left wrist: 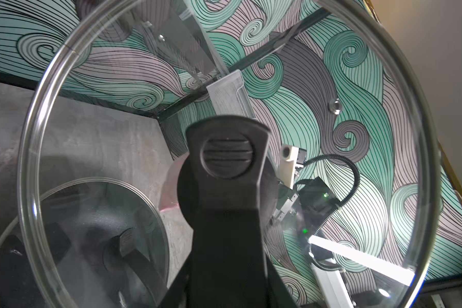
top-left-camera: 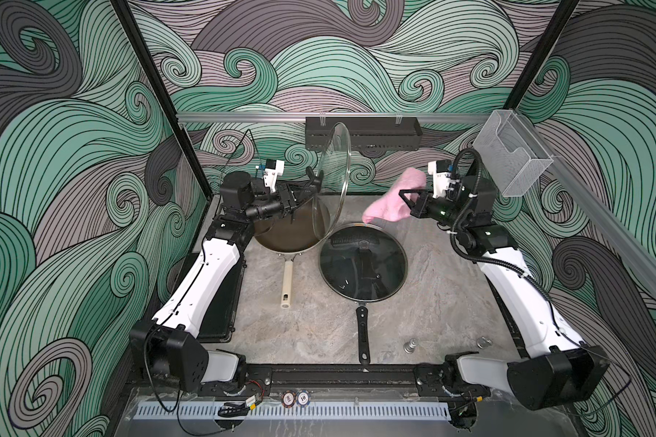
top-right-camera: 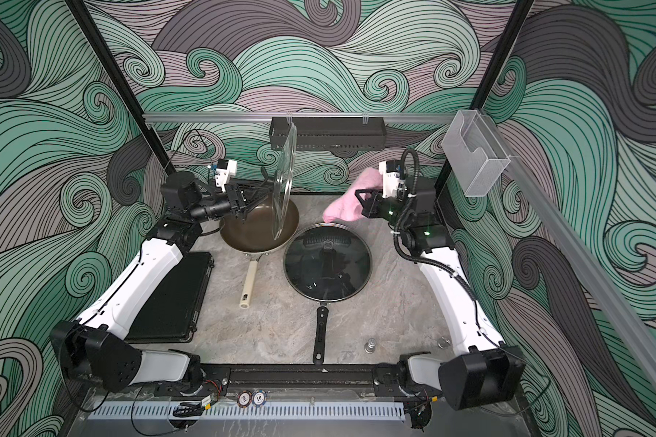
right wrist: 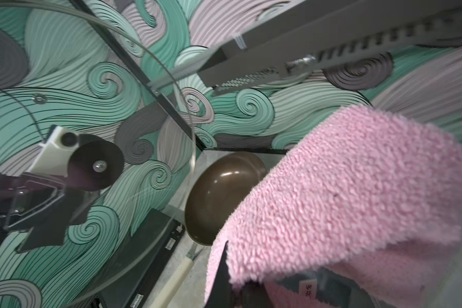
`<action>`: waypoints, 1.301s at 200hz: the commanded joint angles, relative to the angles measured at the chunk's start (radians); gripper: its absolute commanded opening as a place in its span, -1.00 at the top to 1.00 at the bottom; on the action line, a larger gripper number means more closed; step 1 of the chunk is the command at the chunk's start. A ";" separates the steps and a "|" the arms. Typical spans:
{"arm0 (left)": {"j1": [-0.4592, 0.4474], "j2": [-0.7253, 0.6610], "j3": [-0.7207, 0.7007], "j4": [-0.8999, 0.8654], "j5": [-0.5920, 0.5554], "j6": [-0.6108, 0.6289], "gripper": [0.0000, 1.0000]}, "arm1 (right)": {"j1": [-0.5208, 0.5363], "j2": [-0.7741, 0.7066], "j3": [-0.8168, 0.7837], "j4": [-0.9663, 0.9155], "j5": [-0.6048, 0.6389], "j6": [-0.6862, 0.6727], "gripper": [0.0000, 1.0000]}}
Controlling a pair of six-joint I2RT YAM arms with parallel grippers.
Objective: Wipe the pot lid with a cloth
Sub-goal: Pick up the cleaning item at the center of the board, then wipe the pot lid.
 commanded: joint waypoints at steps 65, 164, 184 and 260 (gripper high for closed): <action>-0.064 0.080 -0.004 0.427 0.173 -0.136 1.00 | 0.133 0.266 0.204 0.514 -0.173 0.282 1.00; -0.075 0.154 0.025 0.324 0.219 -0.032 1.00 | 0.144 0.281 0.250 0.553 -0.247 0.307 1.00; -0.074 0.175 0.035 0.349 0.217 -0.054 1.00 | 0.147 0.268 0.239 0.563 -0.264 0.318 1.00; -0.067 0.230 0.107 0.516 0.161 -0.205 1.00 | 0.162 0.214 0.156 0.726 -0.362 0.476 1.00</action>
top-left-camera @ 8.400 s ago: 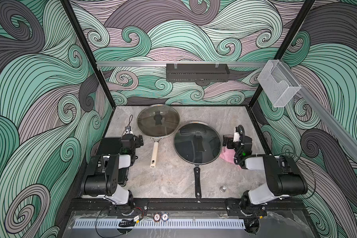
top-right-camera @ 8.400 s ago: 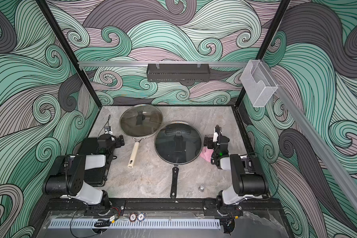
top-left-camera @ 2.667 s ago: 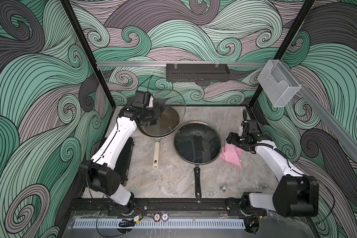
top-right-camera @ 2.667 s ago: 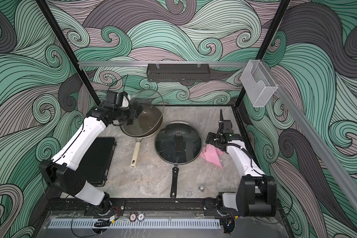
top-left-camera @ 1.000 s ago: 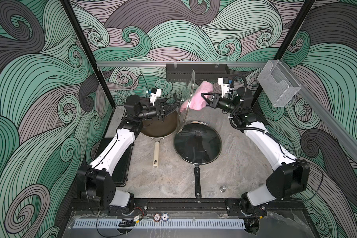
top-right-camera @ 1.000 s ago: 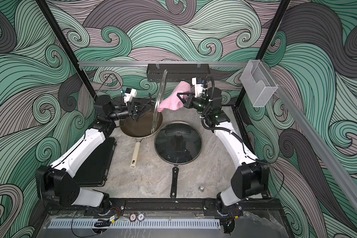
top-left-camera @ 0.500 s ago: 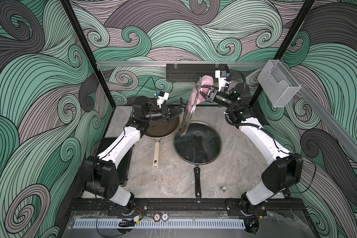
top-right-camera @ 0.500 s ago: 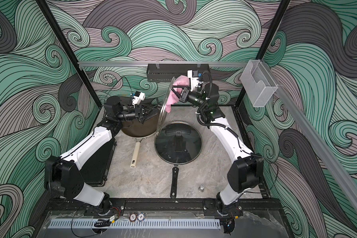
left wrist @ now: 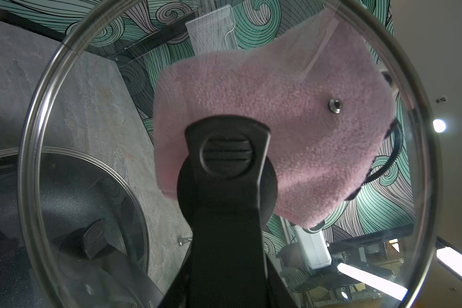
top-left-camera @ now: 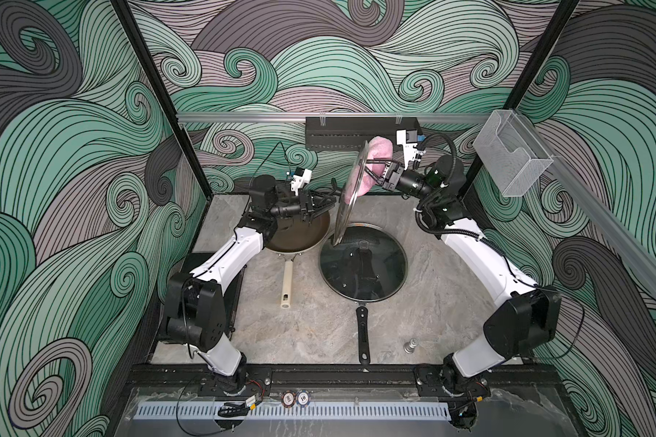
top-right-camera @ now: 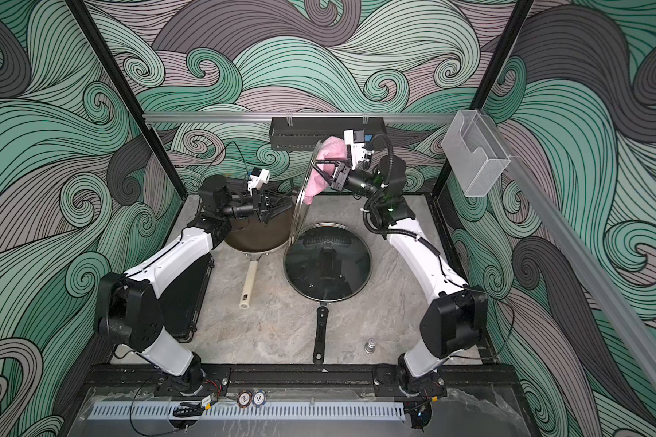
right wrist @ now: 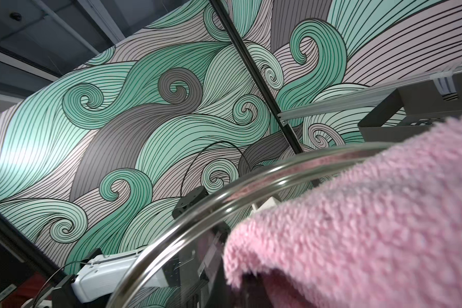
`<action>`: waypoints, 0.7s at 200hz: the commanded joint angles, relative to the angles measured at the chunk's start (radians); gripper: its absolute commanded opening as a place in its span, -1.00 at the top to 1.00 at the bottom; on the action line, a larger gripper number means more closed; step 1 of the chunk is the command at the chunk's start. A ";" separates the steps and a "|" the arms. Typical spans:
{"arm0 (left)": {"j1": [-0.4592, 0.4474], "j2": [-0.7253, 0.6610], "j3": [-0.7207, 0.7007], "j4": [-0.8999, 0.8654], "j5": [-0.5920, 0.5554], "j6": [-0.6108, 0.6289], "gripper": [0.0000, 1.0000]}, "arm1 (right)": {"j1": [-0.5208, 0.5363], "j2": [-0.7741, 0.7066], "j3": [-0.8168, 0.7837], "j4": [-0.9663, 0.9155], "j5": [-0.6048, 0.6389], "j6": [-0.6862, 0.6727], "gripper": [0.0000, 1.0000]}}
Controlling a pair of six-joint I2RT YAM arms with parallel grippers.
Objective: Wipe the pot lid with a cloth
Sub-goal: Wipe the pot lid.
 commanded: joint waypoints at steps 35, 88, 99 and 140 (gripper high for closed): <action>0.007 -0.002 0.149 0.291 -0.050 -0.115 1.00 | 0.044 -0.096 -0.078 0.086 -0.080 0.071 1.00; 0.012 0.046 0.216 0.467 -0.139 -0.277 1.00 | 0.064 -0.129 -0.153 0.075 -0.078 0.072 1.00; 0.012 0.052 0.226 0.499 -0.148 -0.307 1.00 | 0.066 -0.128 -0.165 0.076 -0.073 0.074 1.00; 0.008 0.059 0.205 0.650 -0.203 -0.450 1.00 | 0.066 -0.092 -0.178 0.080 -0.034 0.050 1.00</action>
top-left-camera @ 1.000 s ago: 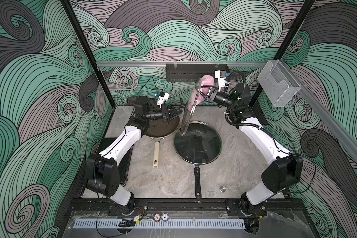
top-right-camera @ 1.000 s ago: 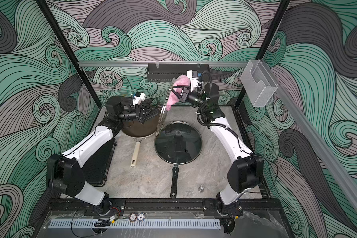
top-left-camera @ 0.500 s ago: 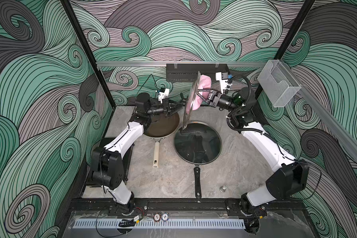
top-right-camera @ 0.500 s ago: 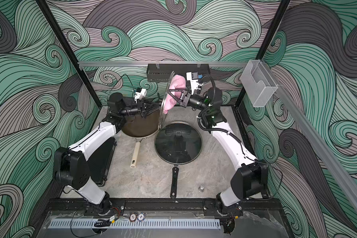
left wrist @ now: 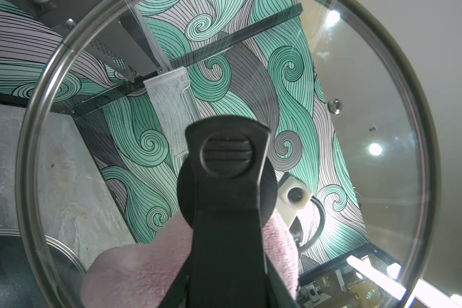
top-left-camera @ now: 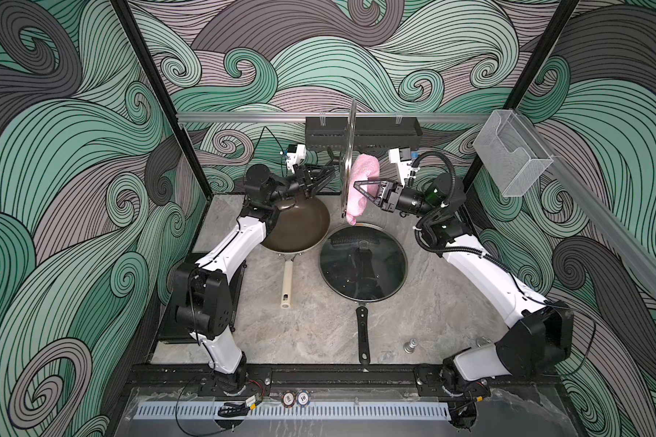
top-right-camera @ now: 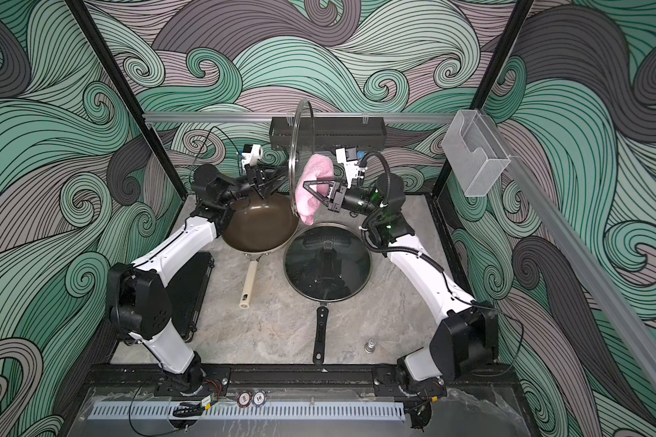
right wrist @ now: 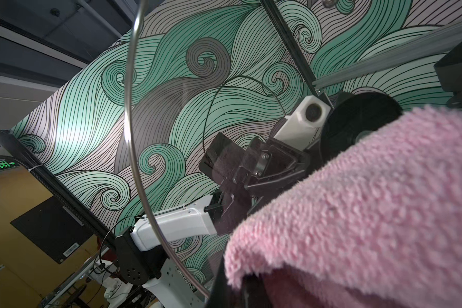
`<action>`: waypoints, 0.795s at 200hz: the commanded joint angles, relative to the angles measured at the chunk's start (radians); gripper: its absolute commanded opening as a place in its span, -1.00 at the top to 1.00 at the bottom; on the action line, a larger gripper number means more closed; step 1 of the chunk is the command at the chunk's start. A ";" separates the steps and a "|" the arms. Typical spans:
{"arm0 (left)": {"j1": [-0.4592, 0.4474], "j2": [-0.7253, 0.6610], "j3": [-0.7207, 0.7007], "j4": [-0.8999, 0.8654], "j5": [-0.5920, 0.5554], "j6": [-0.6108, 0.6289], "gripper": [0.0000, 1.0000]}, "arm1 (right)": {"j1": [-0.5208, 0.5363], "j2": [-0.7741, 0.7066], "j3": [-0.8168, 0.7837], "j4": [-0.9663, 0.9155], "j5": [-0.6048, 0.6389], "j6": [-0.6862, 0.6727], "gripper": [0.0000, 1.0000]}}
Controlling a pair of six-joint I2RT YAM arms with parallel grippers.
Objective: Wipe the pot lid with a cloth
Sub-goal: Wipe the pot lid.
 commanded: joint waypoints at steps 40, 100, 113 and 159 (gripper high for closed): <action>0.001 0.010 -0.002 0.659 -0.218 -0.322 1.00 | 0.004 0.091 0.056 -0.017 0.045 -0.067 1.00; -0.062 -0.069 -0.006 0.366 -0.076 -0.157 1.00 | 0.000 0.198 0.228 -0.150 0.112 -0.177 1.00; -0.059 -0.078 -0.030 0.407 -0.102 -0.185 1.00 | -0.004 0.225 0.247 -0.122 0.126 -0.169 1.00; -0.054 -0.152 -0.080 0.340 -0.080 -0.136 1.00 | -0.008 0.322 0.371 -0.111 0.140 -0.159 1.00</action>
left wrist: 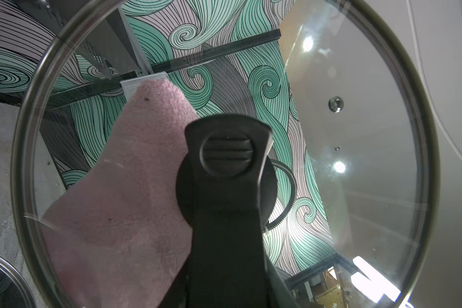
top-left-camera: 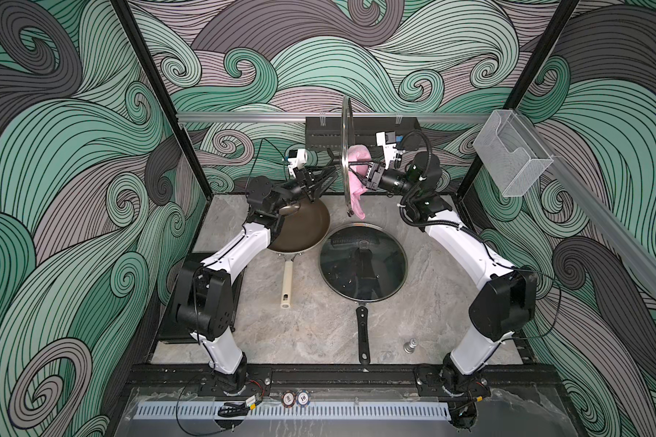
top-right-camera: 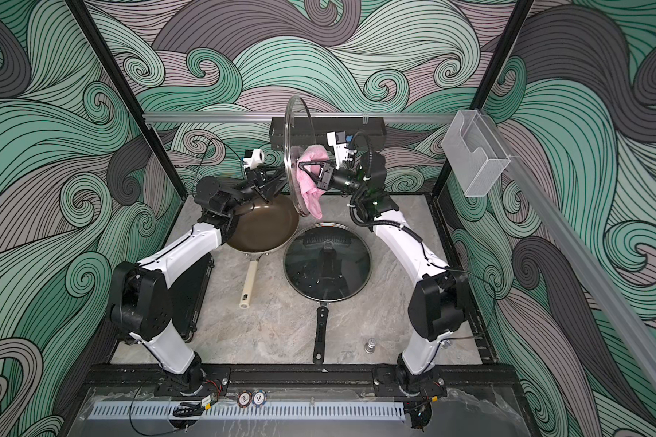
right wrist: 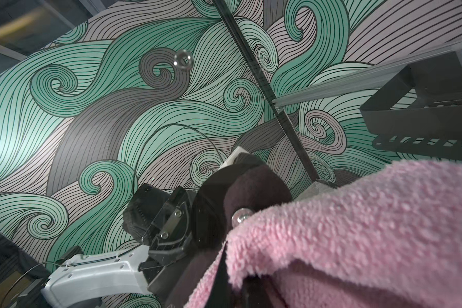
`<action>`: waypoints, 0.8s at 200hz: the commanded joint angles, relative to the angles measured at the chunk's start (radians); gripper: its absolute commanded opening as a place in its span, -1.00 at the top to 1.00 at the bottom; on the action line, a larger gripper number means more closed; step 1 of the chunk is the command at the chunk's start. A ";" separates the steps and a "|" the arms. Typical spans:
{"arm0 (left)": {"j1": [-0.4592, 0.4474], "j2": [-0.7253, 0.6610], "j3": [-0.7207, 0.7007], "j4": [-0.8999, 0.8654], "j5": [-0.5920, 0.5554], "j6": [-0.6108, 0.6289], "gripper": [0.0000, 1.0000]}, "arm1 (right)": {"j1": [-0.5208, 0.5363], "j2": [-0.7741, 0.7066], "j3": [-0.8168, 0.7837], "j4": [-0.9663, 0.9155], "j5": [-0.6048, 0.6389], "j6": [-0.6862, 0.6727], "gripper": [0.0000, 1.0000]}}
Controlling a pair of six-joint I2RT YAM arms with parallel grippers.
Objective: Wipe the pot lid with a cloth
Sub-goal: Wipe the pot lid.
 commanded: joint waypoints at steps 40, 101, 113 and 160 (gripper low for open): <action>0.003 -0.155 -0.031 0.173 -0.002 0.035 1.00 | 0.002 0.140 0.195 0.018 0.019 0.036 1.00; 0.028 -0.186 0.009 -0.012 0.032 0.157 1.00 | 0.012 0.079 0.095 0.006 -0.029 0.046 1.00; 0.036 -0.200 0.013 -0.090 0.031 0.213 1.00 | 0.019 0.050 0.057 0.003 -0.045 0.044 1.00; 0.051 -0.251 0.073 -0.375 0.029 0.410 1.00 | 0.037 -0.077 -0.098 0.009 -0.059 0.056 1.00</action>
